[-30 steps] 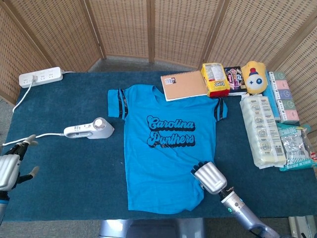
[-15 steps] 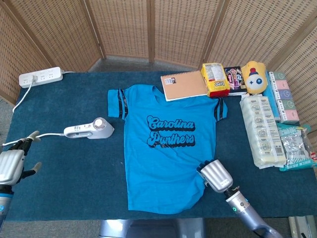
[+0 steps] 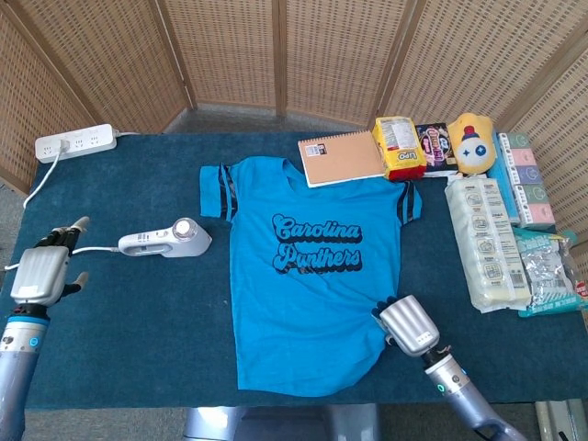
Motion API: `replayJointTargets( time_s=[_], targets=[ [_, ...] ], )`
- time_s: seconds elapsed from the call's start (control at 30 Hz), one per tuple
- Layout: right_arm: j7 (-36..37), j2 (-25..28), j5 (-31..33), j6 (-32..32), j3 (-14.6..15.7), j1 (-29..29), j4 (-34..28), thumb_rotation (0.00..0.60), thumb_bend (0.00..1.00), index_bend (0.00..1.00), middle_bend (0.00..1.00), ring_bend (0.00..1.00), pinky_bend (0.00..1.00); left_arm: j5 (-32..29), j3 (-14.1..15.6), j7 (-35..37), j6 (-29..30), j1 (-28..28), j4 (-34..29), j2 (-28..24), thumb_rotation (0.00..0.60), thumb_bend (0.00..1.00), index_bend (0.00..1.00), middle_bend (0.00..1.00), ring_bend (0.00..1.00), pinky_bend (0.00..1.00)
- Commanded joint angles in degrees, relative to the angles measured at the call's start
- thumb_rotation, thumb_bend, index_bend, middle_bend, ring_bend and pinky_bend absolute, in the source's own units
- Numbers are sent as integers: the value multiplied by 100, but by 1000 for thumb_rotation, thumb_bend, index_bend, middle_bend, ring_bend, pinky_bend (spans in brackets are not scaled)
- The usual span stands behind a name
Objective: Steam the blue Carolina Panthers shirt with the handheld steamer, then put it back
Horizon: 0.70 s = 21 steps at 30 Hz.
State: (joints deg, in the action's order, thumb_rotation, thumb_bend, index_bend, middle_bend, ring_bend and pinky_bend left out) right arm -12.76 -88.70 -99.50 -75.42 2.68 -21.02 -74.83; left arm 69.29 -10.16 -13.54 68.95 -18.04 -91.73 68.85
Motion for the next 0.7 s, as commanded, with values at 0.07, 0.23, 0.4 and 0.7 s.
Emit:
replayJointTargets(
  time_s=[0.07,0.23,0.4,0.7],
  targets=[
    [26,6,30,6,-3,4,24,600,356,754,684,679,781,-279,-93,-271,-224,-254,272,292,594,270,60,232,181,322],
    [75,1,71,34,-9,-4,77,600,356,754,684,682,781,-468,-155,-456,-334,-470,544,629,592,271,60,232,181,322],
    [140,3,110,30,-22,-3,132,600,356,754,685,682,781,-665,-221,-572,-481,-670,819,884,591,296,61,232,181,322],
    [250,16,180,49,-32,-2,223,600,356,755,685,685,781,-872,-303,-545,-879,-1072,1519,1393,593,297,60,231,181,322]
  ],
)
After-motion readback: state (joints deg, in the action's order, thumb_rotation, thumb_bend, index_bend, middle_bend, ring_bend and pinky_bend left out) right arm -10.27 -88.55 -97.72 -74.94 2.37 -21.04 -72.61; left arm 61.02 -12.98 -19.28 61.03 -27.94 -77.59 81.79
